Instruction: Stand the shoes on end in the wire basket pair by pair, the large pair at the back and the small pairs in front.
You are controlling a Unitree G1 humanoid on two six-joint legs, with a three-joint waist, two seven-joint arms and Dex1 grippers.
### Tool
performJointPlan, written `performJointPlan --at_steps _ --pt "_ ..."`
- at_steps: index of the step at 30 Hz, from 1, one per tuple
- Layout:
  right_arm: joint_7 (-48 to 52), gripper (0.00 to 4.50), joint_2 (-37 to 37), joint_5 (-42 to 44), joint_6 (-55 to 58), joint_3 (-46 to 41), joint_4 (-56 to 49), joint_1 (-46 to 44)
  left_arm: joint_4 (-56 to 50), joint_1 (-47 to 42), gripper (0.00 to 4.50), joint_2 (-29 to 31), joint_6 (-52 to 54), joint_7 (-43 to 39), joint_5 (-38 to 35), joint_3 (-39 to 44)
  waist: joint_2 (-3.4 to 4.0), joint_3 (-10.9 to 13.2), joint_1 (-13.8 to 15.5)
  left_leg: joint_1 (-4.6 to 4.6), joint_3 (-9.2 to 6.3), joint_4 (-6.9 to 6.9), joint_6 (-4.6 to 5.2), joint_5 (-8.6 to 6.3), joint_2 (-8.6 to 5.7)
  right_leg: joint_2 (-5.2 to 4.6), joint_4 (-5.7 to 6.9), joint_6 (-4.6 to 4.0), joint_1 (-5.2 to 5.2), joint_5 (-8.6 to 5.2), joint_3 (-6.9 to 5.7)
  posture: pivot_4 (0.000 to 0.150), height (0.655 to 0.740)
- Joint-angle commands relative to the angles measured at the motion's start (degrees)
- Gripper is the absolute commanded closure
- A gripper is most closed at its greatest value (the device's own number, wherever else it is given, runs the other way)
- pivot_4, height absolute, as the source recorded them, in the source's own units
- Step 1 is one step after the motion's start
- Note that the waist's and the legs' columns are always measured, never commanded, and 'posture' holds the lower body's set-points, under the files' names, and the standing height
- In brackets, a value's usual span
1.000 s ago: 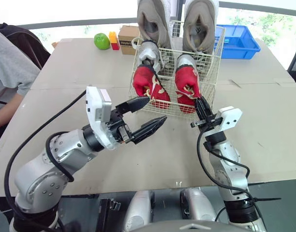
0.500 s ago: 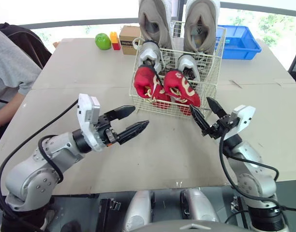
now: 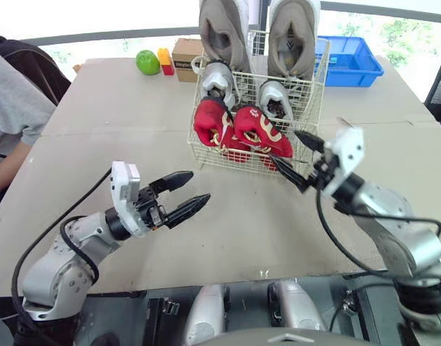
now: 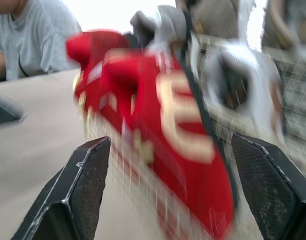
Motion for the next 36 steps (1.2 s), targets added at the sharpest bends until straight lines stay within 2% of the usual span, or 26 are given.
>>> performJointPlan --at_steps 1,3,6,7,9,12,13,17,22,26,31,34,36 --pt "-4.3 0.84 2.9 -2.7 7.0 3.0 1.6 -4.3 1.1 0.0 0.04 0.7 -3.6 -4.7 0.4 2.6 0.00 0.0 0.1 -0.03 -0.01 -0.02 0.00 0.00 -0.03 -0.04 -0.02 0.01 -0.01 0.00 -0.02 0.150 0.7400" --pt "-7.2 0.84 4.9 -6.4 7.2 4.1 4.8 -6.5 2.1 -0.1 0.04 0.7 -4.4 -5.4 1.1 3.0 0.00 0.0 0.0 -0.06 0.04 -0.03 0.00 0.00 -0.06 -0.08 -0.03 0.03 -0.05 0.01 0.02 0.150 0.7400" --pt "-10.6 1.58 6.6 -11.3 6.4 4.1 7.4 -8.2 2.9 0.1 0.04 0.5 -5.4 -6.2 1.8 3.6 -0.01 0.0 -0.2 -0.02 0.11 -0.02 0.01 0.00 -0.08 -0.13 -0.02 -0.01 -0.05 -0.01 0.04 0.150 0.7400" --pt "-11.3 2.20 7.3 -11.8 6.5 3.4 7.1 -8.2 3.1 0.3 0.04 0.3 -5.7 -6.2 1.9 3.7 -0.01 0.0 -0.2 -0.01 0.11 0.01 0.01 0.00 -0.08 -0.13 0.00 -0.04 -0.05 -0.02 0.05 0.150 0.7400" --pt "-12.2 3.13 8.4 -11.9 7.0 2.4 5.4 -7.6 3.4 0.7 0.04 -0.1 -6.2 -6.3 2.4 3.6 -0.02 0.0 -0.2 0.01 0.09 0.02 0.01 0.01 -0.08 -0.13 0.01 -0.04 -0.03 -0.02 0.04 0.150 0.7400" --pt "-13.2 4.34 10.7 -10.8 8.0 1.0 1.2 -5.6 3.7 1.1 0.04 -1.0 -7.1 -6.4 3.2 2.9 -0.02 0.0 -0.2 0.01 0.10 0.02 0.01 0.01 -0.07 -0.13 0.03 -0.02 -0.03 -0.01 0.05 0.150 0.7400" --pt "-13.5 4.47 11.7 -10.0 8.2 0.4 -0.2 -4.7 3.8 1.0 0.04 -1.2 -7.2 -6.3 3.4 2.6 -0.02 0.0 -0.2 0.00 0.10 0.02 0.01 0.01 -0.07 -0.13 0.02 0.01 -0.04 0.01 0.05 0.150 0.7400" --pt "-14.9 4.47 15.6 -7.6 9.4 -2.5 -4.2 -1.9 4.4 0.6 0.04 -2.1 -7.4 -6.5 4.1 1.6 -0.01 0.0 -0.1 -0.05 0.04 -0.03 0.01 0.00 -0.06 -0.13 0.01 0.14 -0.07 0.08 -0.01 0.150 0.7400" --pt "-20.7 4.47 21.8 -4.4 12.2 -10.3 -9.6 3.4 7.2 -3.1 0.04 -2.8 -7.4 -7.2 5.4 -0.9 0.00 0.0 0.3 -0.11 -0.04 -0.09 0.01 -0.01 -0.09 -0.15 -0.02 0.15 -0.10 0.07 -0.09 0.150 0.7400" --pt "-22.6 4.47 24.4 -2.1 14.0 -13.3 -11.6 3.6 8.6 -5.0 0.04 -2.9 -7.2 -7.7 5.9 -2.0 0.00 0.0 0.0 -0.12 -0.01 -0.07 0.01 0.00 -0.12 -0.16 -0.01 0.16 -0.10 0.08 -0.06 0.150 0.7400" --pt "-22.8 4.47 26.0 1.2 14.5 -14.5 -11.6 2.5 9.1 -6.3 0.04 -2.7 -6.7 -8.1 6.3 -2.7 0.02 0.0 -0.1 -0.11 -0.03 -0.08 0.01 0.00 -0.10 -0.15 -0.01 0.16 -0.11 0.08 -0.09 0.150 0.7400" --pt "-21.3 4.47 23.7 0.8 16.4 -13.1 -9.1 6.4 8.4 -6.7 0.04 -2.6 -6.1 -7.7 6.2 -2.9 0.00 0.0 -0.1 -0.10 -0.02 -0.08 0.01 0.00 -0.10 -0.16 -0.01 0.16 -0.10 0.08 -0.07 0.150 0.7400" --pt "-21.4 4.47 25.6 3.4 16.1 -14.7 -7.4 8.0 8.1 -6.9 0.04 -2.6 -5.9 -7.5 6.2 -2.9 -0.01 0.0 -0.1 -0.09 -0.02 -0.09 0.01 -0.01 -0.11 -0.17 -0.02 0.16 -0.08 0.07 -0.08 0.150 0.7400"
